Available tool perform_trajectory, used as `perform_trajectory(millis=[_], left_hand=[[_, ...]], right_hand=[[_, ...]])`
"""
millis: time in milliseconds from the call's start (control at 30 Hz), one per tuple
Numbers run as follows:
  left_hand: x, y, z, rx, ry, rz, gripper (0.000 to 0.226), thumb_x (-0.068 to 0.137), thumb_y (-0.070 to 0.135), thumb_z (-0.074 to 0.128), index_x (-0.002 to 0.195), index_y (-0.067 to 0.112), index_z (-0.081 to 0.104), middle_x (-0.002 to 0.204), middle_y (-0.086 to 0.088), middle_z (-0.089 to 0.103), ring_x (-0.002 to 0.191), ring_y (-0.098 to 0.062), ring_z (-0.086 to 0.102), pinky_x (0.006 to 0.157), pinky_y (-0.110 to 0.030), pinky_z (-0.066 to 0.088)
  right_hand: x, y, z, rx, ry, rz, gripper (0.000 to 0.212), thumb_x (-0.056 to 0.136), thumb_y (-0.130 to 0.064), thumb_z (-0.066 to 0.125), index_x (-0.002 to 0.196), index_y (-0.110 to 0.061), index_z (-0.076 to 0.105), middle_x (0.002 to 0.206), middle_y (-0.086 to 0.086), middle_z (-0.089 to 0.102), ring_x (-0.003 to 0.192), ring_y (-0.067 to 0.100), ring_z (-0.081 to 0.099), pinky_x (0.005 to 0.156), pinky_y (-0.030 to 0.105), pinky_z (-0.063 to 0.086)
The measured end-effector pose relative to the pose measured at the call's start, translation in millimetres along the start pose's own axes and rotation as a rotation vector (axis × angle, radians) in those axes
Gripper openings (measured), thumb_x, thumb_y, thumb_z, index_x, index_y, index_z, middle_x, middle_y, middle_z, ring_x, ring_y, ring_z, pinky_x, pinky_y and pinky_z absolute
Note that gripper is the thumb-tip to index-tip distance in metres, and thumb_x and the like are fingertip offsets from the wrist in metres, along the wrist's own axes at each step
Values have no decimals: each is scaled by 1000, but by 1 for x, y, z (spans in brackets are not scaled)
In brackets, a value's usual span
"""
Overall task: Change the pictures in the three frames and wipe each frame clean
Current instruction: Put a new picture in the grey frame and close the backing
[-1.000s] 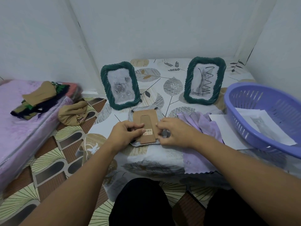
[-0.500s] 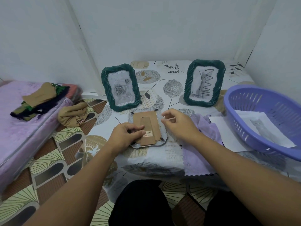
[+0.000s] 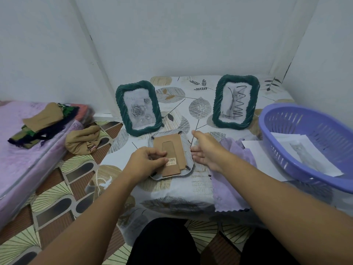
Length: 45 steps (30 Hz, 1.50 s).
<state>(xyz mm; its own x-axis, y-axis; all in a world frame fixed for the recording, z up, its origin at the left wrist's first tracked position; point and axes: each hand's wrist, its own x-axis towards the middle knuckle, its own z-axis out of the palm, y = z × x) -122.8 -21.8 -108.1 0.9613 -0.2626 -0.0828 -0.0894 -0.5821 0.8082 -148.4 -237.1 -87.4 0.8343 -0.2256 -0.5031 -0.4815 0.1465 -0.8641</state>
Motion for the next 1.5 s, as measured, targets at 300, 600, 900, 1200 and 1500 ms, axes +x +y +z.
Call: perform_trajectory(millis=[300,600,900,1200,1500], left_hand=[[-5,70,15,399,204,138,41,88,66,60,87,29,78,81,8,74,81,-10,66,74,-31,54],[-6,102,5,557,244,113,29,88,37,62,67,25,48,73,2,61,79,-26,61,65,-33,41],[-12,86,-35,-572,236,-71,18,90,13,62,74,9,55,62,-4,56,55,-20,52,50,-26,45],[-16,40,-13,-779,8,-236,17,99,21,64,109,6,64,92,-13,72,66,-20,65,58,-32,54],[-5,31,10,-619,-15,-320,17,96,16,71,102,6,60,80,-10,77,63,-20,72,58,-35,60]], right_hand=[[-1,-1,2,358,-80,-18,66,99,-72,29,136,-21,47,106,11,78,103,23,72,77,33,46],[-3,-1,4,379,-251,-123,66,103,-68,17,147,-23,36,112,7,77,117,23,67,118,50,29],[-3,11,20,418,-281,48,39,110,-31,39,132,-6,60,124,16,70,116,31,65,110,46,46],[-2,6,-5,402,-238,-78,27,107,-18,49,131,-9,55,115,19,74,105,38,72,94,58,56],[-1,8,-26,-397,29,-299,32,95,-47,57,116,-25,66,115,-3,73,111,21,66,105,47,49]])
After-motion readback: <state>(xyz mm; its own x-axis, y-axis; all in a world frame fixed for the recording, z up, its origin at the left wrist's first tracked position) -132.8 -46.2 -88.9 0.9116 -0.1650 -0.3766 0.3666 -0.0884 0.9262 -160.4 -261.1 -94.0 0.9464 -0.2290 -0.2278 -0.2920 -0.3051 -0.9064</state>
